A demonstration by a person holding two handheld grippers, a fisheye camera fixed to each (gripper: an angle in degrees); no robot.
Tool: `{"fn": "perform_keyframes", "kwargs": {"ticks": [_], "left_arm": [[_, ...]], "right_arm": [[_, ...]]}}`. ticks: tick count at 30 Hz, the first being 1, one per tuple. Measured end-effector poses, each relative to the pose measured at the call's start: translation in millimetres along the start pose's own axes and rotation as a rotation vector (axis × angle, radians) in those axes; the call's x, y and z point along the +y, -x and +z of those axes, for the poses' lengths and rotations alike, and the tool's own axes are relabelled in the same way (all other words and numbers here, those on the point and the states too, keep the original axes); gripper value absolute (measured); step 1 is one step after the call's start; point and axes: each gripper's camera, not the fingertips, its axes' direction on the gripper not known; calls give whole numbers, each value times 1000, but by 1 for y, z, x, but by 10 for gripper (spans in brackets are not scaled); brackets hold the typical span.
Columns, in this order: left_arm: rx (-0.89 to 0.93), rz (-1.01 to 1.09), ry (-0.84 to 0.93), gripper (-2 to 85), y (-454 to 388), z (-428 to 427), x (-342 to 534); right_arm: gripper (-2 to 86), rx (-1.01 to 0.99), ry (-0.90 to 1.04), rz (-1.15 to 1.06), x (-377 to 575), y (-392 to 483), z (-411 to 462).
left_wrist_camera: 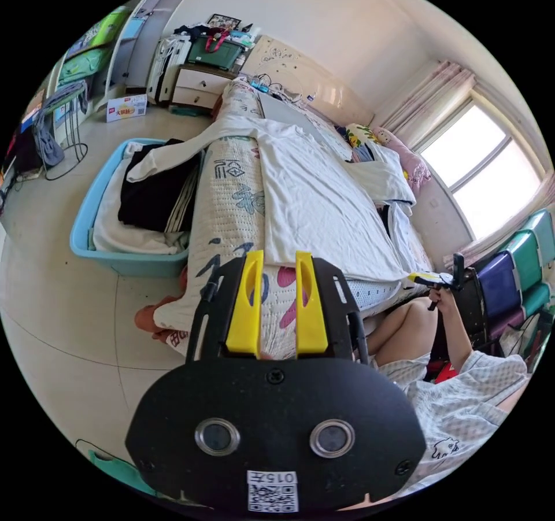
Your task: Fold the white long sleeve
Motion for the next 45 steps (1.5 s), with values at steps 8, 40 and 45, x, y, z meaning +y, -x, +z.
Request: {"fn": "perform_keyframes", "kwargs": {"ticks": [8,40,45], "left_arm": [[-19,-27,49,42,-6,37,-3],[-456,419,-504,48,-255,-120,108],[-499,577,-773,55,-360,-62,111]], "right_arm": [[-2,147,76,-113,-31,44,-23],[-8,742,-831,-133,114,204,-137],[-10,600,-1141,-61,116,231,-92]]}}
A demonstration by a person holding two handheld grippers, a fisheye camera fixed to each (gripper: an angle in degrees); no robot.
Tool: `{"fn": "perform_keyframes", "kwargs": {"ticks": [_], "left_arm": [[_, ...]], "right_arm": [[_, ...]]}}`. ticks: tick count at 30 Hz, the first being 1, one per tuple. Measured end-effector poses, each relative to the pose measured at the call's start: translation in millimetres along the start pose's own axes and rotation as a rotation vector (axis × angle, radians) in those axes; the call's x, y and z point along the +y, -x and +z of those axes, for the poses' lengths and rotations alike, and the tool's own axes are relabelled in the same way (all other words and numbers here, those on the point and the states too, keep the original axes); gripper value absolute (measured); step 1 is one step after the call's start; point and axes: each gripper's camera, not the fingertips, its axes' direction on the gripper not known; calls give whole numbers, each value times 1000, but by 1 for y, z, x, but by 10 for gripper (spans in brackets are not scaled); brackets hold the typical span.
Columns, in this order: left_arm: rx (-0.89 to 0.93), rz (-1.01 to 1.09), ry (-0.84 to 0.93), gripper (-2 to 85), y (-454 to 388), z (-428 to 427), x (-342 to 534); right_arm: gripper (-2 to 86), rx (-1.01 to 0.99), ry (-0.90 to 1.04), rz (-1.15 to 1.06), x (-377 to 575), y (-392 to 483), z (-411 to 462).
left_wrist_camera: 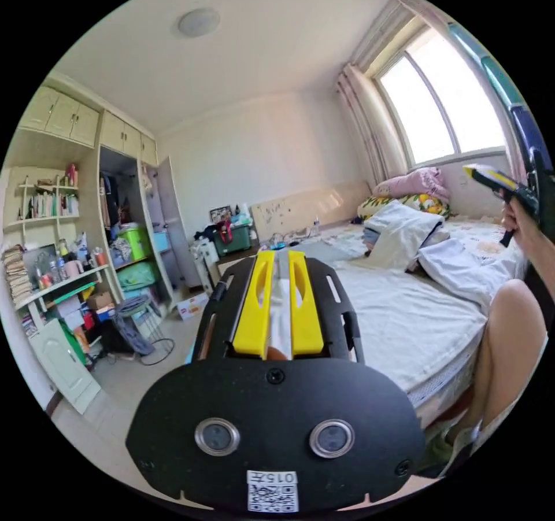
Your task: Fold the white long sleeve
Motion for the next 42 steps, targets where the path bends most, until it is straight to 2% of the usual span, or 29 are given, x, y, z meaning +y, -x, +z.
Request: {"fn": "perform_keyframes", "kwargs": {"ticks": [4,8,10,12,13,15,17,20,23,26,29,31,33,34,37,39,42], "left_arm": [[187,-81,76,75,-51,75,-18],[369,23,226,80,-110,177,-36],[352,46,343,85,-126,225,-33],[358,40,471,86,-133,281,-6],[372,23,501,85,-132,293,4],[500,-50,690,88,-127,347,28],[576,-53,778,92,-128,376,34],[573,-6,823,93,-135,395,43],[556,57,876,94,-144,408,55],[541,94,961,96,-154,427,72],[541,95,943,95,-156,435,75],[536,109,943,95,-160,439,75],[530,127,949,96,-165,444,74],[530,126,952,97,-165,446,74],[576,105,930,104,-163,450,69],[586,91,885,106,-161,449,64],[603,104,874,107,-167,452,65]], "right_arm": [[-10,-62,188,17,42,23,85],[-10,-263,461,-28,100,40,195],[-10,-321,567,-61,144,47,237],[-10,-321,695,18,185,47,274],[-10,-359,709,16,186,48,278],[-10,-458,709,-50,195,56,288],[-10,-431,784,-82,218,63,302],[-10,-497,960,-129,262,83,322],[-10,-505,1037,-239,301,116,325],[-9,-472,1029,-247,325,134,321],[-2,-475,1039,-195,353,141,319],[14,-472,1034,-162,370,143,315],[74,-369,990,-103,385,133,306],[77,-342,959,-82,386,128,301],[83,-268,781,166,396,75,266],[81,-231,664,441,416,10,232],[80,-208,471,721,447,-80,188]]}}
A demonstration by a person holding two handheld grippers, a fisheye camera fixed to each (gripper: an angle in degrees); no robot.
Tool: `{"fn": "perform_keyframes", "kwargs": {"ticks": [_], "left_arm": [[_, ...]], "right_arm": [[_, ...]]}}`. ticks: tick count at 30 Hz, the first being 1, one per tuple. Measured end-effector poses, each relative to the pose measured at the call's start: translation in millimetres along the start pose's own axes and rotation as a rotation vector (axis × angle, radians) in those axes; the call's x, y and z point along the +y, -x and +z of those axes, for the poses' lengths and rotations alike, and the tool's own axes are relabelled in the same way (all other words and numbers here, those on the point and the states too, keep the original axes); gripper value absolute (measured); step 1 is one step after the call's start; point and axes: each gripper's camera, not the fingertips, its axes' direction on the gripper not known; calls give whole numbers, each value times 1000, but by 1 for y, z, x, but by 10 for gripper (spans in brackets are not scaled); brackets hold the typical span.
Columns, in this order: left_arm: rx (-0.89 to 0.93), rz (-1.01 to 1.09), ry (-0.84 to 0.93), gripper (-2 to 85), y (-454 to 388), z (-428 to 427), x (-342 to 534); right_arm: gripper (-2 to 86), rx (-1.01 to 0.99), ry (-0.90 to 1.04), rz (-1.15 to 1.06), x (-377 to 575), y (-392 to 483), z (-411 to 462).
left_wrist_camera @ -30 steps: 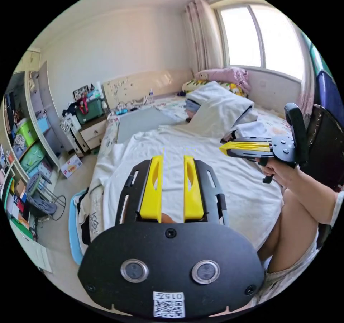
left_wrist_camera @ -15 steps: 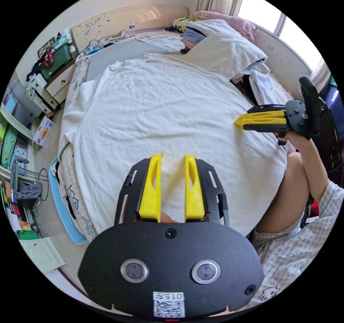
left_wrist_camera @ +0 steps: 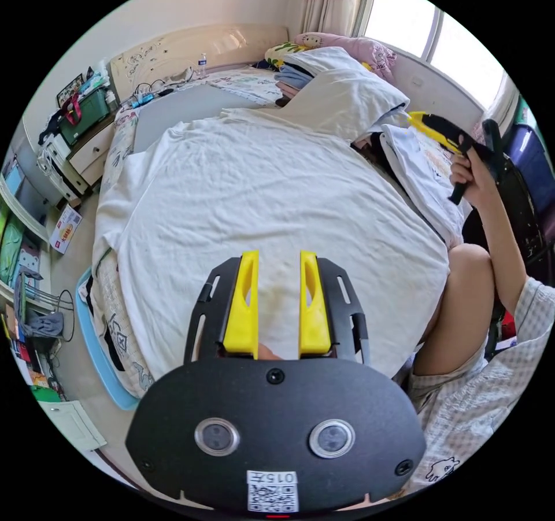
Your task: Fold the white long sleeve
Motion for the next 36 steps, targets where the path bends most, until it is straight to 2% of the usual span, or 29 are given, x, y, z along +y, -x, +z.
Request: {"fn": "perform_keyframes", "kwargs": {"ticks": [5,9,15,19,25,27,31,34,36], "left_arm": [[0,50,83,107,-7,27,-8],[-17,58,70,107,-8,33,-8],[-19,58,47,106,-3,39,-3],[-19,64,39,106,0,43,-1],[-19,80,38,105,6,49,3],[-20,89,40,105,8,50,5],[-22,93,43,105,12,52,8],[-23,100,44,103,16,54,11],[-18,94,51,103,21,56,13]], "right_arm": [[96,-54,-156,330,-28,-142,-52],[134,-121,-196,571,-27,-238,-32],[134,-251,-309,745,-11,-306,20],[122,-303,-311,755,-29,-318,42],[77,-182,-254,751,-71,-297,48],[23,-30,-278,739,-85,-269,42],[7,116,-366,593,-130,-208,25],[3,227,-418,328,-192,-117,20],[2,214,-415,6,-233,-9,31]]}}
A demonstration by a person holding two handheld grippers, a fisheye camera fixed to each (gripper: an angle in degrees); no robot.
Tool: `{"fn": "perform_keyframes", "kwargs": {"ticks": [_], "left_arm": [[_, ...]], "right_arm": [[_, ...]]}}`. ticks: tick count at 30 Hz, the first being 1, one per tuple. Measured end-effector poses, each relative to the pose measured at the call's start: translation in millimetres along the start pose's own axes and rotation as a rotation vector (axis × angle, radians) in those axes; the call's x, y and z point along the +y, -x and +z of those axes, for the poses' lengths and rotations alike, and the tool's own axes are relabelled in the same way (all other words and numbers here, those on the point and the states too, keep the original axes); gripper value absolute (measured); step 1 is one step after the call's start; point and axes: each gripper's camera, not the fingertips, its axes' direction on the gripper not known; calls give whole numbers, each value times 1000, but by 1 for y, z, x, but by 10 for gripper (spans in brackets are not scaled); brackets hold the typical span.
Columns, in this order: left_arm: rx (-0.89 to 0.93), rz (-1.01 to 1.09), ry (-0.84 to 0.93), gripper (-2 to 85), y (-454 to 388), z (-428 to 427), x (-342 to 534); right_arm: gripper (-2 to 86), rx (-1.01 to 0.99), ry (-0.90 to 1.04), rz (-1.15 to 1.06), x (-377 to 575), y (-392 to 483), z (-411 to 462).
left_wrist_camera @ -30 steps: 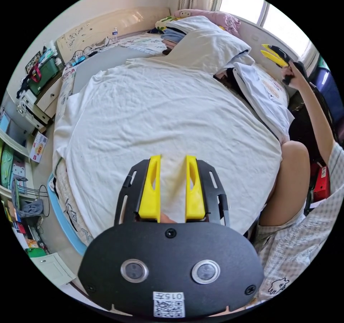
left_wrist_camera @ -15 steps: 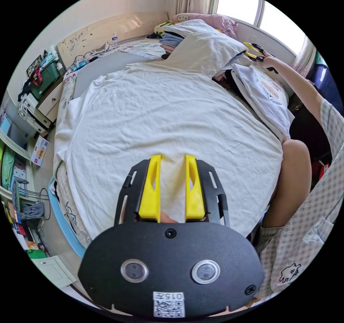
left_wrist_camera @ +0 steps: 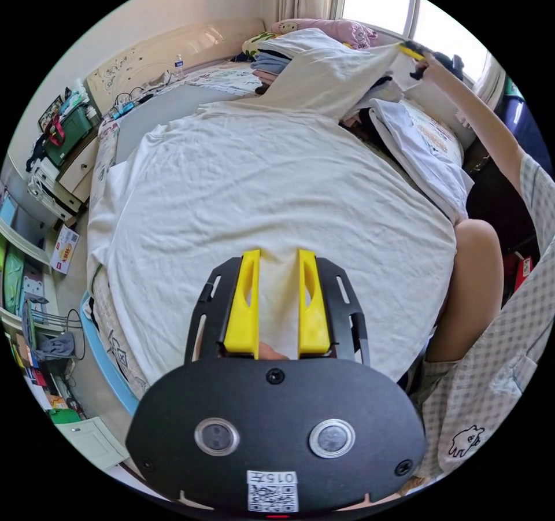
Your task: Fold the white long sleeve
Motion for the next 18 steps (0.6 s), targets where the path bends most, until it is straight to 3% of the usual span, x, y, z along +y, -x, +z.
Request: {"fn": "perform_keyframes", "kwargs": {"ticks": [4,6,12,18], "left_arm": [[-6,-10,5,103,5,2,5],[-12,-16,9,103,10,2,9],[4,-155,11,98,57,-3,32],[128,-269,-31,101,110,-15,61]], "right_arm": [[1,-300,95,-542,26,191,-18],[1,-464,294,-782,94,280,-23],[1,-511,969,-885,213,349,64],[4,-400,1142,-989,161,382,86]]}}
